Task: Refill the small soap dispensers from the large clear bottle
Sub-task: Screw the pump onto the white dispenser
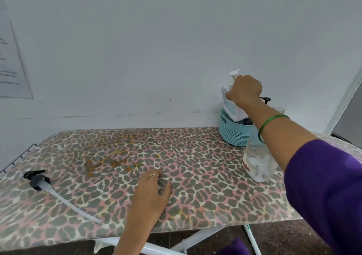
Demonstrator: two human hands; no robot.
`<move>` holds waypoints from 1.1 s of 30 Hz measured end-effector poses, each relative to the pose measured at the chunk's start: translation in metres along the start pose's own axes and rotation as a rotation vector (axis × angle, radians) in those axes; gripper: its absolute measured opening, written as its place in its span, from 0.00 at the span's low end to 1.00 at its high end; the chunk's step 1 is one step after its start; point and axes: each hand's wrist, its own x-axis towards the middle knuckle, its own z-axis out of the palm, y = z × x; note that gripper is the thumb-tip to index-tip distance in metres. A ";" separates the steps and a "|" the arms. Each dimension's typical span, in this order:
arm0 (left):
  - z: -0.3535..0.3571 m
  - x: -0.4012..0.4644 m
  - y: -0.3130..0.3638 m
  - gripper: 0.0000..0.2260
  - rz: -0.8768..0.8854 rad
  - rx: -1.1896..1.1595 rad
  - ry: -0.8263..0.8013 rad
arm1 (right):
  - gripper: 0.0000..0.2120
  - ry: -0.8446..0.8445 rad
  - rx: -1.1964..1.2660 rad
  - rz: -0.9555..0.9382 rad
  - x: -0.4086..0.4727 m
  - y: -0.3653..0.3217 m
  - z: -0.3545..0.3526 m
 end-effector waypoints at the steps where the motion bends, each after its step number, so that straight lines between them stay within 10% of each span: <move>1: 0.000 0.000 0.000 0.13 0.003 0.000 0.005 | 0.19 -0.001 -0.003 0.003 0.001 -0.001 0.001; 33: 0.004 0.003 -0.001 0.10 0.032 0.034 0.026 | 0.14 -0.161 0.050 0.122 0.006 0.011 0.055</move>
